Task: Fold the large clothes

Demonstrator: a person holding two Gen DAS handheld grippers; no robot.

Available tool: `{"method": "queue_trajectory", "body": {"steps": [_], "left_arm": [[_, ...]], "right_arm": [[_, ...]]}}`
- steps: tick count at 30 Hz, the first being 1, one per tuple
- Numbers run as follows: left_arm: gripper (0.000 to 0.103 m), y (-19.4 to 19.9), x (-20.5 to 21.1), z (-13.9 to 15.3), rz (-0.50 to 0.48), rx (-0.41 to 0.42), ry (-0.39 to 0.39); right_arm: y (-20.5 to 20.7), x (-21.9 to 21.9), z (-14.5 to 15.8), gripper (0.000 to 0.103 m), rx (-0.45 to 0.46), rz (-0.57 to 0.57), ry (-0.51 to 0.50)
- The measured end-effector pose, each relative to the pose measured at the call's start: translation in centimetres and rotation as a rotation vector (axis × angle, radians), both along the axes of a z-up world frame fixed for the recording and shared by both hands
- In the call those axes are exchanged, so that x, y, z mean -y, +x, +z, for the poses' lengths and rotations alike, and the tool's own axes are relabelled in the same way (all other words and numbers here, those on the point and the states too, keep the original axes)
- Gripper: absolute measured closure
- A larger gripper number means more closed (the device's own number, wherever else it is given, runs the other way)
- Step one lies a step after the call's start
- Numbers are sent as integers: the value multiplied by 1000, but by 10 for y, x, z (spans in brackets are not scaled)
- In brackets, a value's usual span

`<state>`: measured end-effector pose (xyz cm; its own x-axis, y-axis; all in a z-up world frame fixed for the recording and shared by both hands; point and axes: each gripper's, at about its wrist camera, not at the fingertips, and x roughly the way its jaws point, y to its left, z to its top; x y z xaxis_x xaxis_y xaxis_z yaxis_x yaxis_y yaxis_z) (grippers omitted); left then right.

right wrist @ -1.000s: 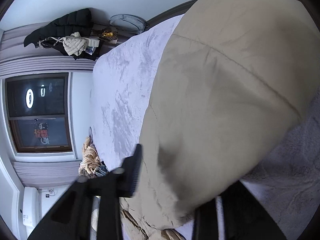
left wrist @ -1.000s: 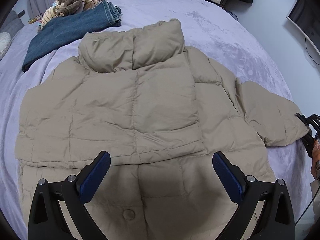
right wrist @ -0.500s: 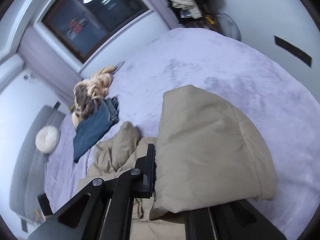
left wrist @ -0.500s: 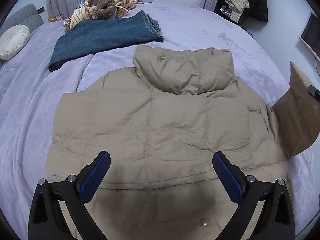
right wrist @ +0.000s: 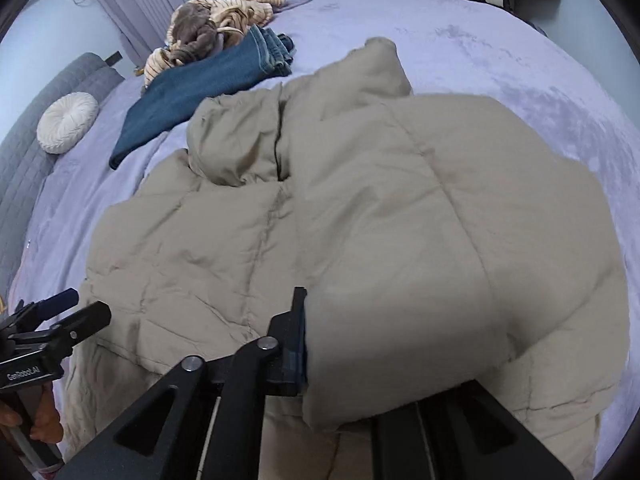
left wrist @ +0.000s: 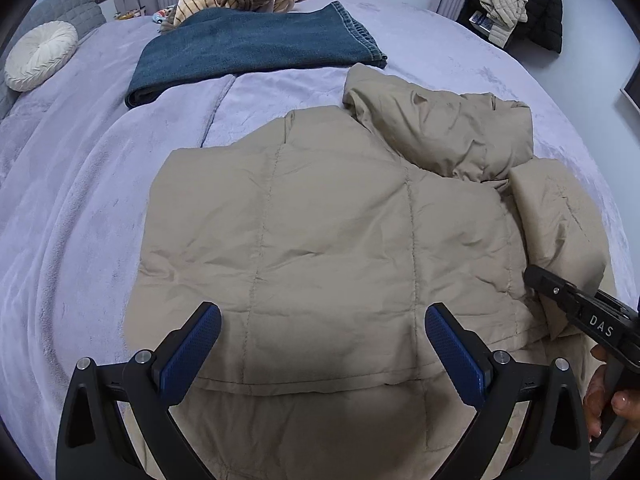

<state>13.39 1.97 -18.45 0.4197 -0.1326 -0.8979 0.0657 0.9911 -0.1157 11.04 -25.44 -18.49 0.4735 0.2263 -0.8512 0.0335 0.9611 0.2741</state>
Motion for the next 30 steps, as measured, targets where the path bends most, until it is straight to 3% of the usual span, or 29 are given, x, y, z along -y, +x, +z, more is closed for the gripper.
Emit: {"method": "queue_trajectory", "body": {"steps": [1,3,8,12,14,16,18,24,29,30], "left_arm": [[1,1,1,-1,-2,-1,-9],[1,3,4,1,-5,0,-26],[1,12,6,7,-19,10,-75],[1,19,2,11,-34,11,-136],[1,21,-2,11,-50,0,-180],[1,23,-9,11,-54,-8,-224],[1,23,-17,12,-56,-6,-266],[1,23,-51,14,-6,-20,-476],[1,27,-68,15,10,-46,-680],[1,29,-67,14,-7,-63,-724]], "right_arm": [[0,2,1,50,-17,-1,32],[-7,11,10,30,-24,-22,101],[-35,65,35,29,9,-209,251],[-33,118,25,30,0,-411,438],[-27,132,20,41,16,-471,540],[-15,130,21,89,20,-472,577],[-1,113,35,93,54,-410,523],[25,-10,79,94,135,25,244],[19,-95,52,89,56,240,75],[18,-103,44,78,29,259,58]]}}
